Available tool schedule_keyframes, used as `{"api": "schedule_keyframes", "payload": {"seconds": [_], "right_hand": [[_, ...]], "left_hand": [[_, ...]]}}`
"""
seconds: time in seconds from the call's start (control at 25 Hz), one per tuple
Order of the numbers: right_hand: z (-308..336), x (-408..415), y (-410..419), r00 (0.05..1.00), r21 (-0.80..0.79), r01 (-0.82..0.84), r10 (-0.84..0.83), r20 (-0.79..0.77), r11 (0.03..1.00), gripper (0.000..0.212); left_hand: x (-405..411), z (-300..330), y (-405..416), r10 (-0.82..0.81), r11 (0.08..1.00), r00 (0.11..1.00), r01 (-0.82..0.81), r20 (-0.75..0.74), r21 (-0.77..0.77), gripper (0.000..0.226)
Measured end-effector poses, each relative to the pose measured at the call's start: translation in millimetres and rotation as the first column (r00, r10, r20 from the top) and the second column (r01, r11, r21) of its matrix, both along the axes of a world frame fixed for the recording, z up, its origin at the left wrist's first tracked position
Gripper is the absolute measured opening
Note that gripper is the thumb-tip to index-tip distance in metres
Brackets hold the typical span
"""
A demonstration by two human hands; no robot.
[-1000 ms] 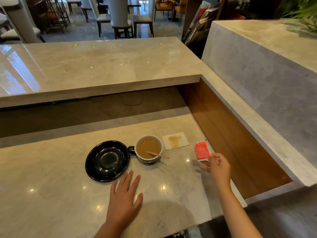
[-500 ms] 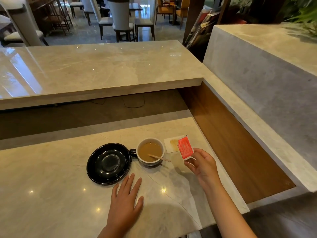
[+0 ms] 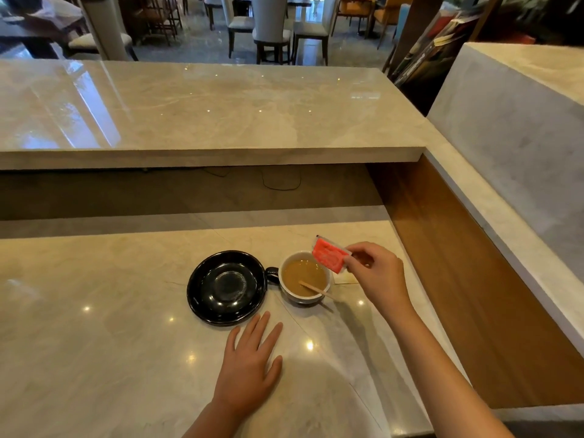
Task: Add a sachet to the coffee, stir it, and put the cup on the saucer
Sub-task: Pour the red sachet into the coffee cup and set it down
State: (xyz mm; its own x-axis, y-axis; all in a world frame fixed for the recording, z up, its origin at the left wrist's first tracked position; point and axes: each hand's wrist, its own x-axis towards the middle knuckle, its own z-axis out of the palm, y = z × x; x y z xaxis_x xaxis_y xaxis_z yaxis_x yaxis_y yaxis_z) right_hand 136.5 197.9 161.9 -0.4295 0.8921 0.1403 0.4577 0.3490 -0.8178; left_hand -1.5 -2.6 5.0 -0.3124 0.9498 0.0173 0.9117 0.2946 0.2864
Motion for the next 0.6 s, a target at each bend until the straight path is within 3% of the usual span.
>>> {"api": "schedule_keyframes", "payload": {"seconds": [0.08,0.2,0.44,0.6], "right_hand": [[4.7,-10.7,5.4,0.983,0.181,-0.125,0.097,0.153,0.976,0.013],[9.2,-23.2,12.8,0.926,0.289,-0.301,0.207,0.316,0.909,0.018],[25.2,-35.2,18.4,0.852,0.301,-0.425,0.266,0.451,0.853,0.023],[18.3,-38.8,21.4,0.835,0.214,-0.425,0.290,0.468,0.879,0.013]], "left_hand": [[0.3,0.5,0.4,0.004,1.000,1.000,-0.004,0.014,0.016,0.055],[0.6,0.6,0.6,0.016,1.000,1.000,-0.016,0.017,0.016,0.056],[1.5,1.3,0.9,0.023,1.000,1.000,-0.023,0.009,-0.001,0.056],[1.7,2.7,1.1,0.020,1.000,1.000,-0.020,0.010,-0.001,0.056]]}}
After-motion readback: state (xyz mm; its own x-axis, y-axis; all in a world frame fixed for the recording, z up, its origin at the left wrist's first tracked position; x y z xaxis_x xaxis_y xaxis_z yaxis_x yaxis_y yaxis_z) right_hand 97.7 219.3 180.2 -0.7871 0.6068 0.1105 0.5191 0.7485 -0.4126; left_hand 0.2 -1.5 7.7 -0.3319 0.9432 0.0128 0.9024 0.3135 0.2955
